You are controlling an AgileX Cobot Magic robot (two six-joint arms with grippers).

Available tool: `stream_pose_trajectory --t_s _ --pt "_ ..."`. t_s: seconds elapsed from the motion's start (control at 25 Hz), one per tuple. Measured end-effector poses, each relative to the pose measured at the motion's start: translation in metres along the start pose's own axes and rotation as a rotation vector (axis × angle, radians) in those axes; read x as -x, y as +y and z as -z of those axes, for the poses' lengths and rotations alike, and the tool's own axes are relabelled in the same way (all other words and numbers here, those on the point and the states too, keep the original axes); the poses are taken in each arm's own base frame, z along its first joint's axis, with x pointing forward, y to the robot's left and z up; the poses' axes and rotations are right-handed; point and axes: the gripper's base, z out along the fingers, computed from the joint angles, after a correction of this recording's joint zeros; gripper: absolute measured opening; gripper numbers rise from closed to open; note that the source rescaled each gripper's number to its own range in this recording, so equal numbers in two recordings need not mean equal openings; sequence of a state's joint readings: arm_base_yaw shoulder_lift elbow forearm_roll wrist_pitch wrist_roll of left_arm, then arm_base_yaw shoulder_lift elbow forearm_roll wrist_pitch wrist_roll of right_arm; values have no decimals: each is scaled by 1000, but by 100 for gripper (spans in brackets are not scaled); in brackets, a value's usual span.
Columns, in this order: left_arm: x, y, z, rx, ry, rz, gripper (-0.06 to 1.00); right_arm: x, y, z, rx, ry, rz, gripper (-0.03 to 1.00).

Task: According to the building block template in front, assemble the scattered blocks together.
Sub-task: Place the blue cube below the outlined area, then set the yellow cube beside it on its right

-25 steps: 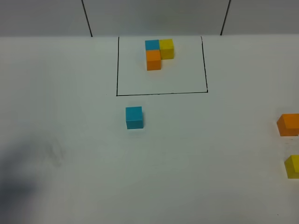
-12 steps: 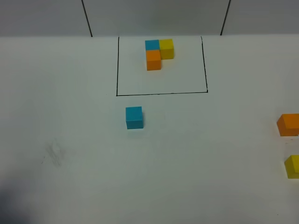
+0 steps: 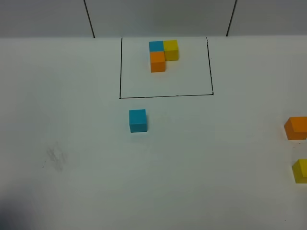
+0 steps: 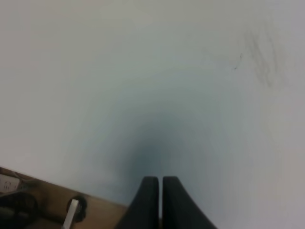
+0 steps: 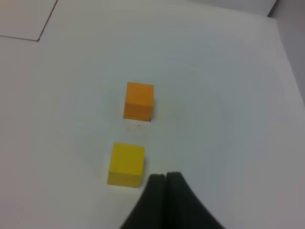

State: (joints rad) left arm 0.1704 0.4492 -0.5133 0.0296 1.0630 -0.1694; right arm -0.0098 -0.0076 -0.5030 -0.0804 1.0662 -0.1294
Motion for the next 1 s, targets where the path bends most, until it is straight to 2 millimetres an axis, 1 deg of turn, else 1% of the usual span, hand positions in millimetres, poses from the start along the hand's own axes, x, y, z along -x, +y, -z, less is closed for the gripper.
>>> stream_pose_trajectory --t_s 0.4,0.68,1.0 --pt "-1 0 1 -1 -9 -1 0 0 0 0 0 0 0 0" --pt "-9 3 11 -4 -92 -5 0 0 0 0 0 0 0 0" --pt "-26 4 26 -77 -242 -144 0 0 0 0 0 0 0 0"
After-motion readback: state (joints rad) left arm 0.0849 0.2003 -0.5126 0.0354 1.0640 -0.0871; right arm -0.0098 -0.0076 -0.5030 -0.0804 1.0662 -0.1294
